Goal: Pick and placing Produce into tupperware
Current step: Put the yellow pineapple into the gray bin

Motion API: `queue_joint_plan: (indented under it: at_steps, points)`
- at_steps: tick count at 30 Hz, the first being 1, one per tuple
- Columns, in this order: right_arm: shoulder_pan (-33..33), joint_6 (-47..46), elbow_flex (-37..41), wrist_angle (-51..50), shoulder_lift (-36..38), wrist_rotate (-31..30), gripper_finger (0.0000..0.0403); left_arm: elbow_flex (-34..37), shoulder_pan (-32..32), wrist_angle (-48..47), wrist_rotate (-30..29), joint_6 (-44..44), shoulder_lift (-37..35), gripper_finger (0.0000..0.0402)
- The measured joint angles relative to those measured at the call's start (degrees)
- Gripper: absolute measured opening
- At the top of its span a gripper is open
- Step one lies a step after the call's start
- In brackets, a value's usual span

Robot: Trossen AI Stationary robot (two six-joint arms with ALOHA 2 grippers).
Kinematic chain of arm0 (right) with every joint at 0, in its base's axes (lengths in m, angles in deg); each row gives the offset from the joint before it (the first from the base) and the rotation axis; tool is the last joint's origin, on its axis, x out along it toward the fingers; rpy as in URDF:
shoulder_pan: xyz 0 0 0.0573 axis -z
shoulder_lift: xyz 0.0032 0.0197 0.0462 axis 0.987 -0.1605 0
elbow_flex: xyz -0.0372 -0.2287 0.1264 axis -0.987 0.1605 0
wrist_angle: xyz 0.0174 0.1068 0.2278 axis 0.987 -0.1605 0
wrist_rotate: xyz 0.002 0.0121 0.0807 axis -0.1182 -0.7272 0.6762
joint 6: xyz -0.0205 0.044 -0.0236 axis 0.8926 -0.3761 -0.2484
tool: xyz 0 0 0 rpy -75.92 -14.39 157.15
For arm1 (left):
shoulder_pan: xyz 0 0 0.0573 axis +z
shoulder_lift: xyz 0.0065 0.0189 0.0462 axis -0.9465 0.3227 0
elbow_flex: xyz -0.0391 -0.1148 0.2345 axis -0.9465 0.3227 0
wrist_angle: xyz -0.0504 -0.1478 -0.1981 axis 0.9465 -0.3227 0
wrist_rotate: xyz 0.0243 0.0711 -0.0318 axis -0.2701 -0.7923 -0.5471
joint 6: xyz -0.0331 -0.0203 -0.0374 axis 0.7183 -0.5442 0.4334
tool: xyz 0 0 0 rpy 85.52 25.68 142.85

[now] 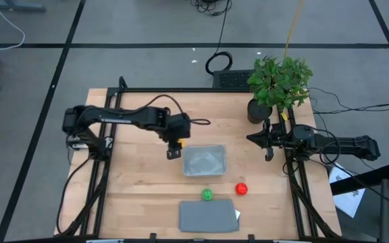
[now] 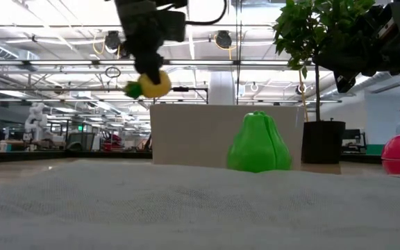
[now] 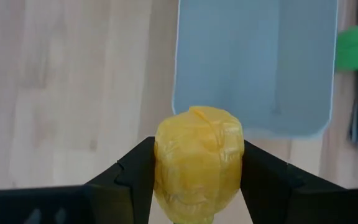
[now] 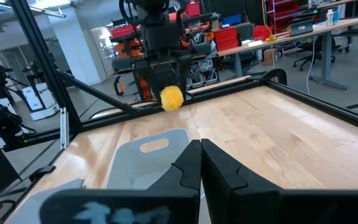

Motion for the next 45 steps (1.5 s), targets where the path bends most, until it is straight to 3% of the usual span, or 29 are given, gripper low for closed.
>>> queue_joint_plan:
  at_steps: [9,18,23,33,45]
  points:
    - [0.0,0.2,0.0,0.0,0.0,0.0,0.0,-13.4,0.1,-1.4,2.1,-8.7,10.2,0.0189]
    - [0.0,0.2,0.0,0.0,0.0,0.0,0.0,-14.7,-1.1,-0.6,3.9,-30.5,16.3,0.0189]
    - [0.0,0.2,0.0,0.0,0.0,0.0,0.0,-14.7,-2.1,0.4,4.4,-36.9,18.7,0.0189]
    - [0.0,1.3,0.0,0.0,0.0,0.0,0.0,-14.7,-4.2,4.5,4.7,-44.8,20.0,0.0189]
    - [0.0,1.5,0.0,0.0,0.0,0.0,0.0,-14.7,-4.7,5.4,5.9,-46.0,21.8,0.0189]
